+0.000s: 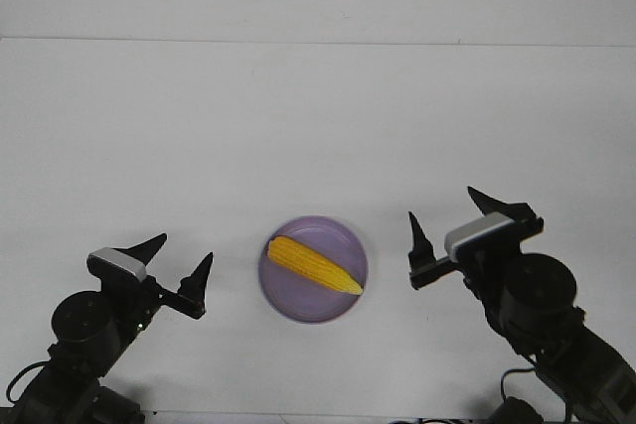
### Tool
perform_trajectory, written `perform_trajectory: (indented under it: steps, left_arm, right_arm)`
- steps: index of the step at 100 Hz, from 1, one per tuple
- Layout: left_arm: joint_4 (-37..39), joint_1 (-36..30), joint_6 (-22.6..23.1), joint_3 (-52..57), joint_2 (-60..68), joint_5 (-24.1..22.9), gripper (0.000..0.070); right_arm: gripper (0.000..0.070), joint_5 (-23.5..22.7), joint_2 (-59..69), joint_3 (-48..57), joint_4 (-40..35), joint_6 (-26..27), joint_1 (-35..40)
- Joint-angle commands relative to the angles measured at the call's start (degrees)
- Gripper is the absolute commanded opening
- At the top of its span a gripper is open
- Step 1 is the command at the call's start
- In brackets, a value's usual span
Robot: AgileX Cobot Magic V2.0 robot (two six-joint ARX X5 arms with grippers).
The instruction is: Place corn on plate with both arms
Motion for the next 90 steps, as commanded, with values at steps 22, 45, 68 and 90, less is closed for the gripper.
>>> perform_trajectory:
  steps: [22,45,68,90]
  left_arm:
    - [0.87,-0.22,0.07,0.15,-0.02,-0.07,0.0585]
    - [0.87,-0.2,0.09,0.15,0.0,-0.07,0.0471]
    - [0.96,-0.22,0.09,0.15,-0.02,-0.07,0.0011]
    - [0.68,-0.2,-0.11,0.17,-0.02,-0.07,0.0016]
  right_arm:
    - [0.0621,0.76,-15.06,-17.92,3.87,1.53,0.33]
    - [0.0405,0.74,-18.8,-20.52,4.17,1.7,0.33]
    - [0.0007,0.72,-18.69,-20.52,3.91,0.83,0.33]
    - [0.0007,0.63,-18.78,-20.52,3.91,0.85,0.33]
